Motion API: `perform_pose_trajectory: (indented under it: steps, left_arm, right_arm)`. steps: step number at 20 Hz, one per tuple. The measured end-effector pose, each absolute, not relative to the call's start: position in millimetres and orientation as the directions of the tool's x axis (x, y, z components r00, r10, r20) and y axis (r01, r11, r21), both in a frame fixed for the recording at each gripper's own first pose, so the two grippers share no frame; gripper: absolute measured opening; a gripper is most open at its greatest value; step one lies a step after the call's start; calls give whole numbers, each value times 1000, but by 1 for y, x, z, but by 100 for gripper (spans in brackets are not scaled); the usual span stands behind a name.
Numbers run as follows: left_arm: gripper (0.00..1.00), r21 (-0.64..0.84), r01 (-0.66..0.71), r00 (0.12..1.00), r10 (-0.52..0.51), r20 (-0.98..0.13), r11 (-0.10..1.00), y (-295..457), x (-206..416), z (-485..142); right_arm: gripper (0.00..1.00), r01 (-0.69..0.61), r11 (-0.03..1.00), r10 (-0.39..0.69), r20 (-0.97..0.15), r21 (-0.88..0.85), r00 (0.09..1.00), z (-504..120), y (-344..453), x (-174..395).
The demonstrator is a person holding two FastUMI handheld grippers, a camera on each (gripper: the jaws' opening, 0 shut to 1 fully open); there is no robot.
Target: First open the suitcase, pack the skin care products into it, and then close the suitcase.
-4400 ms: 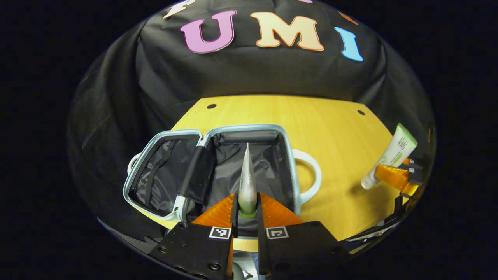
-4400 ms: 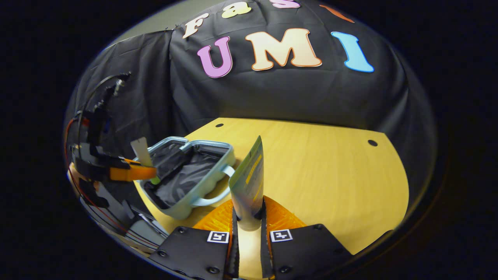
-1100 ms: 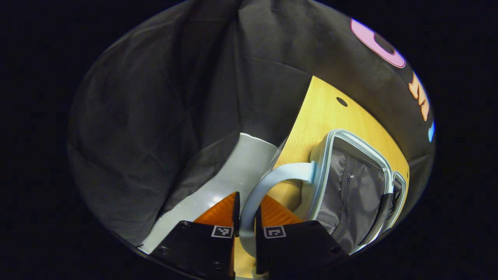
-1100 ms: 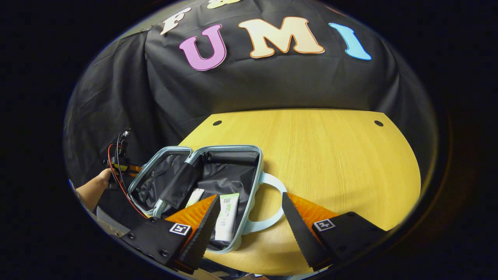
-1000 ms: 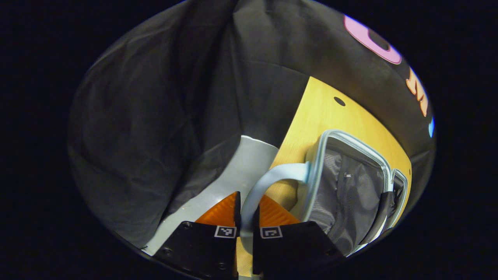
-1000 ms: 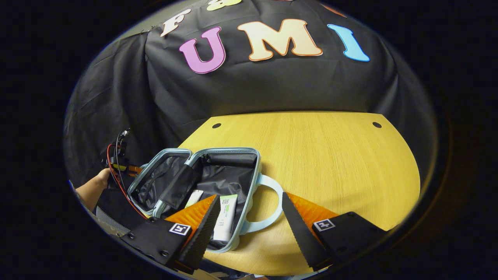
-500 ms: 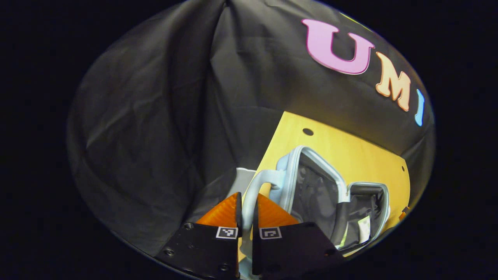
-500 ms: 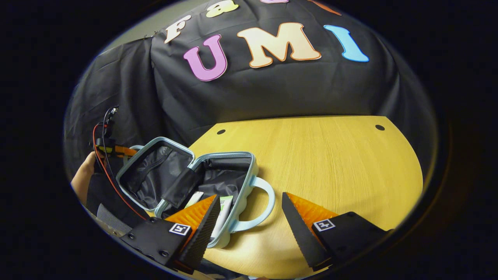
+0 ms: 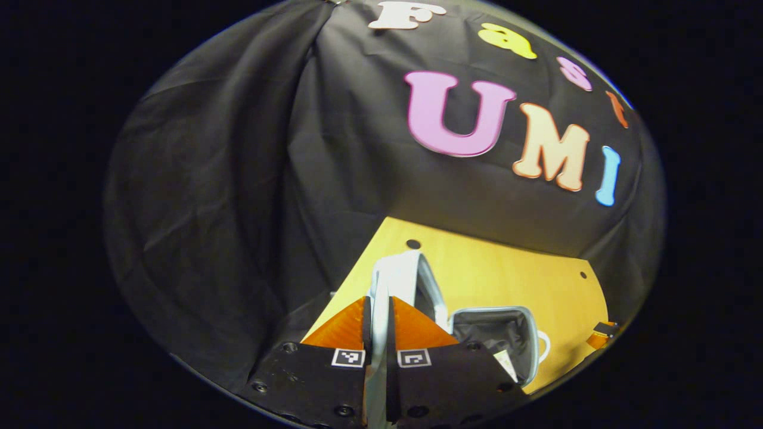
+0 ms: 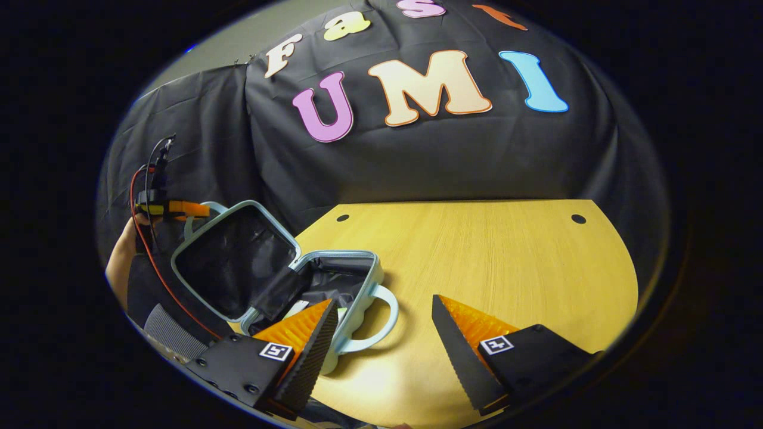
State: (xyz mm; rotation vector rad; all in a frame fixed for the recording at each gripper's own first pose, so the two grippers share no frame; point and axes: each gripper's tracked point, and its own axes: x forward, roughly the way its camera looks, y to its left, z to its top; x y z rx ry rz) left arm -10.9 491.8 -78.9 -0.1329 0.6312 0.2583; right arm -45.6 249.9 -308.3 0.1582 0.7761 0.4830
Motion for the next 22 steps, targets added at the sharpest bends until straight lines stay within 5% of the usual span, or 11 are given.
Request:
perform_pose_trajectory:
  steps: [11,22]
  left_arm:
    - [6,-105,-82,818,7,-575,991,329,17,-66]
    - [8,-194,55,796,-161,-583,979,195,22,-118]
  right_arm:
    - [98,-370,865,501,-609,338,615,-297,193,-46]
    - [98,-354,878,479,-588,323,652,-281,137,-37]
